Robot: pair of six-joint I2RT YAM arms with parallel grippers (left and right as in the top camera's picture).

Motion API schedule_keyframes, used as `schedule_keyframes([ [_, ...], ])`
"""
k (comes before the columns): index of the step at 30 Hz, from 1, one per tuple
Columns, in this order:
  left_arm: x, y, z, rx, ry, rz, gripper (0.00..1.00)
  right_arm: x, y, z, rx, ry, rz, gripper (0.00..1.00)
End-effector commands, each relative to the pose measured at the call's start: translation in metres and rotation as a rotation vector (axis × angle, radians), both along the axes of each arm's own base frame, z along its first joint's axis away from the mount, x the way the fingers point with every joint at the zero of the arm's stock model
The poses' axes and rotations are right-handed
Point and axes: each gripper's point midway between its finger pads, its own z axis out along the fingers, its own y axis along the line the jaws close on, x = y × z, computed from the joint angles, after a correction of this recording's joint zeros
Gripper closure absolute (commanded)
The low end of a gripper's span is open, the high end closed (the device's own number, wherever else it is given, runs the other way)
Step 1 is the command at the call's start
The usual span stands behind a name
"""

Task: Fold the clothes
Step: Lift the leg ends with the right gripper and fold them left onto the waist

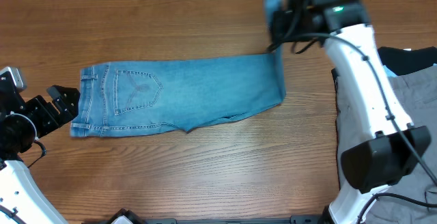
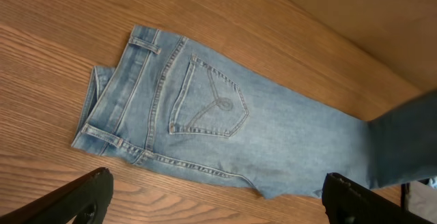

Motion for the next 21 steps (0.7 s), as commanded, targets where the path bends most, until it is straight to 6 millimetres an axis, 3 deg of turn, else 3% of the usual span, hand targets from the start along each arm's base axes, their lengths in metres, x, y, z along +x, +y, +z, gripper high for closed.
schedule_keyframes([
  [1, 0.001, -0.003, 0.007, -0.022, -0.017, 0.011, 0.00, -0.020, 0.058, 0.009, 0.019, -0.033, 0.134, 0.96],
  [3, 0.001, -0.002, 0.011, -0.027, -0.023, 0.026, 0.00, -0.032, 0.099, 0.018, 0.074, -0.064, 0.225, 0.96],
  [6, -0.001, -0.002, 0.028, -0.021, -0.047, 0.044, 0.00, -0.040, 0.138, 0.028, 0.145, -0.092, 0.238, 0.96],
  [12, -0.008, -0.010, 0.097, 0.028, -0.166, 0.075, 0.00, -0.052, 0.219, 0.051, 0.310, -0.177, 0.277, 0.96],
  [13, -0.010, -0.018, 0.113, 0.013, -0.201, 0.068, 0.00, -0.055, 0.240, 0.053, 0.359, -0.185, 0.281, 0.96],
  [16, -0.014, -0.031, 0.131, 0.000, -0.243, 0.032, 0.00, -0.065, 0.282, 0.043, 0.438, -0.165, 0.298, 0.96],
  [18, -0.016, -0.033, 0.133, 0.002, -0.244, 0.032, 0.00, -0.081, 0.316, 0.029, 0.472, -0.150, 0.367, 0.96],
  [21, -0.017, -0.034, 0.131, -0.008, -0.234, 0.032, 0.00, -0.101, 0.349, 0.003, 0.473, -0.130, 0.426, 0.96],
])
